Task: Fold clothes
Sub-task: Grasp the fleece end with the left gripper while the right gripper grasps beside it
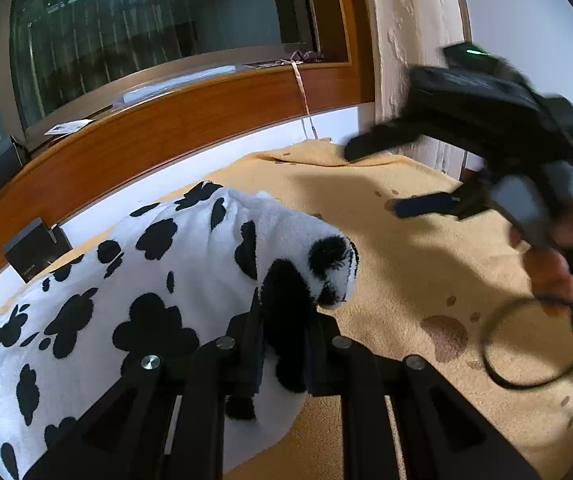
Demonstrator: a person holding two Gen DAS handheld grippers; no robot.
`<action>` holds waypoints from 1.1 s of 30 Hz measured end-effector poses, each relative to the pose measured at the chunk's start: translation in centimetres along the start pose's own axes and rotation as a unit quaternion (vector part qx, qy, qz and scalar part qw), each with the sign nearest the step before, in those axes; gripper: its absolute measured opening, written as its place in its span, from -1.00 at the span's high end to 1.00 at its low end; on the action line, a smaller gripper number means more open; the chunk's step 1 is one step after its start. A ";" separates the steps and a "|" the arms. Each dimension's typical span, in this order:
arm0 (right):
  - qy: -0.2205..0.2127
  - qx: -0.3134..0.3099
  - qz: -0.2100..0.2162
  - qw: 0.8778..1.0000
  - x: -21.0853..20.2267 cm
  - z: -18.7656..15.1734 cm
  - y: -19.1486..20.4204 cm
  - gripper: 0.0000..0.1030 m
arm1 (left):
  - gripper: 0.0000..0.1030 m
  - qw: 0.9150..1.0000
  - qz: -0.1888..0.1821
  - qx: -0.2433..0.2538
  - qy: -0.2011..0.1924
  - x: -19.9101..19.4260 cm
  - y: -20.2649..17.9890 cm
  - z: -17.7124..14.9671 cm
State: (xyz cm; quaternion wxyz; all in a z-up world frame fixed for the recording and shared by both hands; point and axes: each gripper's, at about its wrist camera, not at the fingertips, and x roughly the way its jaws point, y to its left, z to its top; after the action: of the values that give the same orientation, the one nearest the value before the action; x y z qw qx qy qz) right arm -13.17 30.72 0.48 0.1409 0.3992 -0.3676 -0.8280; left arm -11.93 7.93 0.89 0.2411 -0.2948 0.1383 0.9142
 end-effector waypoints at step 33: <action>0.150 0.010 0.016 0.988 15.9 5.7 3.6 -0.91 | 0.67 0.998 -0.050 -0.029 -0.010 -0.4 1.8 -0.9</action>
State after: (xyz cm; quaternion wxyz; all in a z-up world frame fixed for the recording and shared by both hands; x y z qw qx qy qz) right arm -27.96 22.65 -3.43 0.2039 0.5144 -0.3565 -0.7528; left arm -12.13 5.86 0.62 0.2792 -0.2995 0.0948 0.9074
